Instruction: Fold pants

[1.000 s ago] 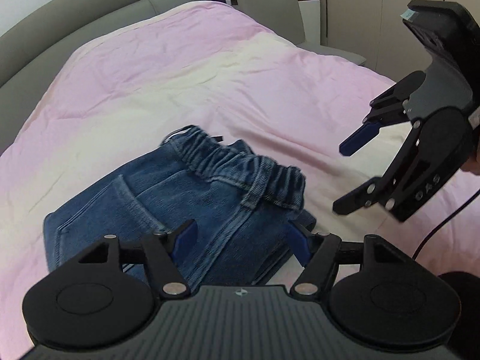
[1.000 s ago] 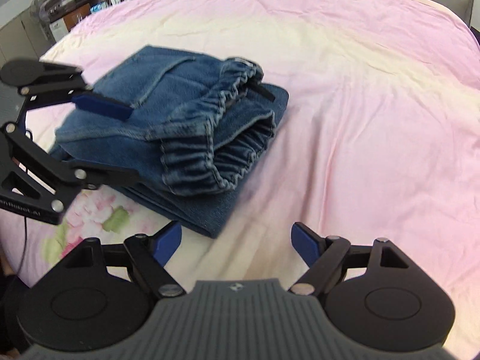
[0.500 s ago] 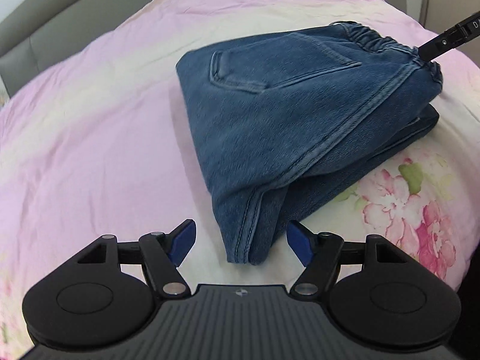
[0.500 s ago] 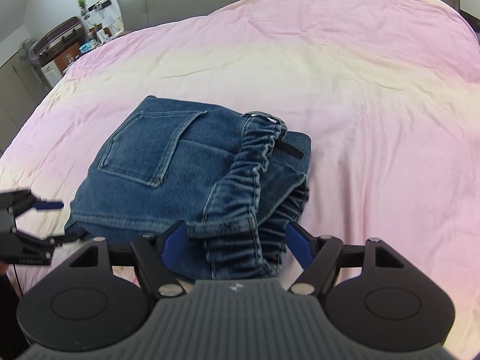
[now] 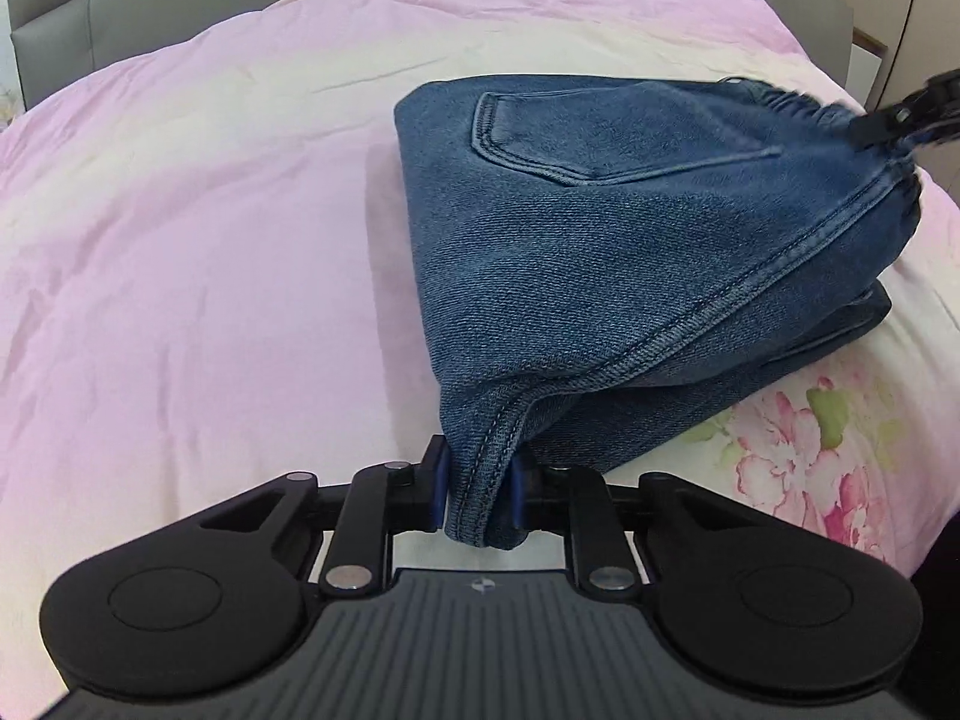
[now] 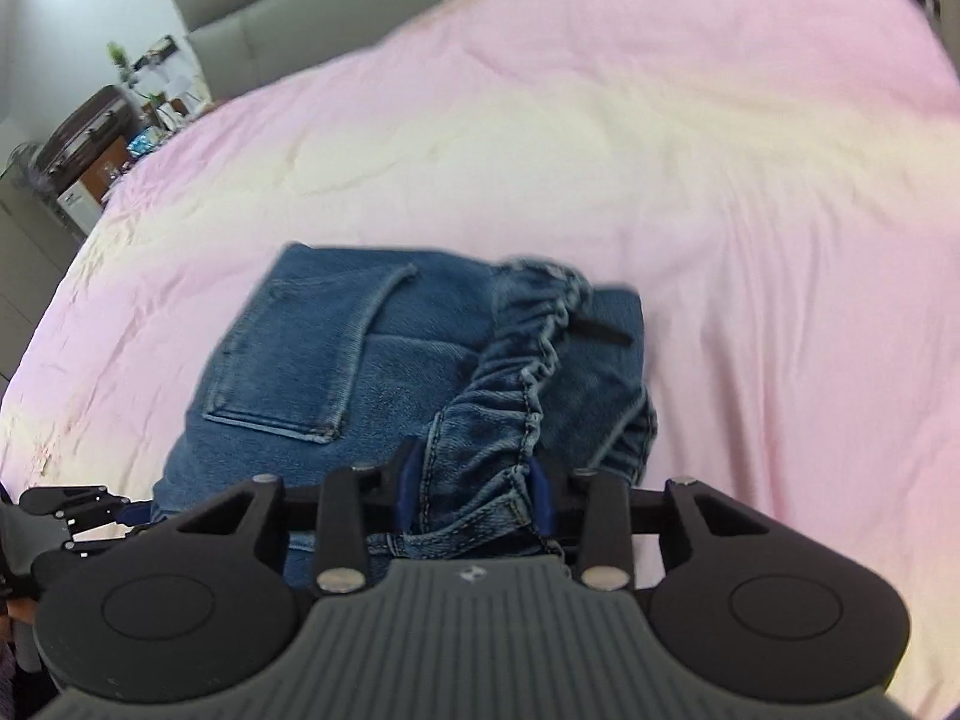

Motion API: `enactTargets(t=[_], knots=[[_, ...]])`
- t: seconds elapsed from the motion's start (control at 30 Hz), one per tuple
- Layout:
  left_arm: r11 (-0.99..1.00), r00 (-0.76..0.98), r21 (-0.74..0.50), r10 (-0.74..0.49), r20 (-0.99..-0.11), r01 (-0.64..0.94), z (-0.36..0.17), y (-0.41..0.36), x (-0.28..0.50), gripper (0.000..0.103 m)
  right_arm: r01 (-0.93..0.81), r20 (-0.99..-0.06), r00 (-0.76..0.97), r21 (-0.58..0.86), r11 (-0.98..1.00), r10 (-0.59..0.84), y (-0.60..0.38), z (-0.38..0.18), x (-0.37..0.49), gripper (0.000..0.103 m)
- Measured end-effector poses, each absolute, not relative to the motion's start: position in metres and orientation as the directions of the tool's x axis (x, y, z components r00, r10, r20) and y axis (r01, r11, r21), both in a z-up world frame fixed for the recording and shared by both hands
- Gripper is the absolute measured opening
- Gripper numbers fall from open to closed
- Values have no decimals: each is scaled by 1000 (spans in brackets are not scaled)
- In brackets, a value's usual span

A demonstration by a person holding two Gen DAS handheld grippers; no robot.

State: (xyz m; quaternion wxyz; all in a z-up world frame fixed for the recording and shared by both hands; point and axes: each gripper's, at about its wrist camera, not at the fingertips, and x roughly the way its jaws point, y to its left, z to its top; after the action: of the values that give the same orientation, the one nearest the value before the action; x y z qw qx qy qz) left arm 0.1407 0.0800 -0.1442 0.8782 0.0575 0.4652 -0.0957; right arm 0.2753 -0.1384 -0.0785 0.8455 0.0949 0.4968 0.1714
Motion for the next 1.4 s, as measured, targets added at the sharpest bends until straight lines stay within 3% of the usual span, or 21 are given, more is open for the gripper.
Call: enactTargets(t=[0.17, 0.37, 0.57, 0.7, 0.83, 1.0, 1.23, 1.3, 1.33, 1.4], knots=[[974, 519, -20, -138, -844, 226, -148, 93, 141, 20, -280, -789, 507, 231, 932, 347, -135, -59, 236, 27], [964, 479, 10, -124, -869, 266, -152, 92, 141, 21, -229, -851, 424, 229, 946, 309, -141, -129, 205, 26], [943, 453, 70, -90, -887, 325, -122, 84, 138, 18, -203, -813, 450, 310, 929, 369, -156, -127, 206, 36], [932, 500, 103, -91, -861, 347, -88, 77, 135, 18, -216, -788, 476, 325, 921, 390, -167, -112, 206, 54], [949, 536, 71, -112, -837, 308, -67, 69, 158, 19, -123, -742, 513, 434, 892, 432, -193, -105, 219, 65], [970, 536, 8, -128, -835, 244, -70, 55, 201, 28, 47, -694, 531, 597, 800, 487, -227, -123, 250, 68], [983, 507, -121, -174, -844, 137, -88, 62, 246, 29, 221, -642, 498, 744, 631, 583, -242, -171, 283, 69], [983, 500, -130, -176, -848, 126, -93, 61, 252, 29, 228, -621, 505, 766, 601, 600, -245, -178, 284, 66], [984, 498, -131, -175, -849, 123, -96, 62, 253, 29, 215, -606, 507, 778, 591, 613, -245, -178, 286, 50], [985, 495, -132, -172, -852, 115, -100, 63, 254, 29, 184, -602, 506, 775, 605, 618, -243, -174, 288, 33]])
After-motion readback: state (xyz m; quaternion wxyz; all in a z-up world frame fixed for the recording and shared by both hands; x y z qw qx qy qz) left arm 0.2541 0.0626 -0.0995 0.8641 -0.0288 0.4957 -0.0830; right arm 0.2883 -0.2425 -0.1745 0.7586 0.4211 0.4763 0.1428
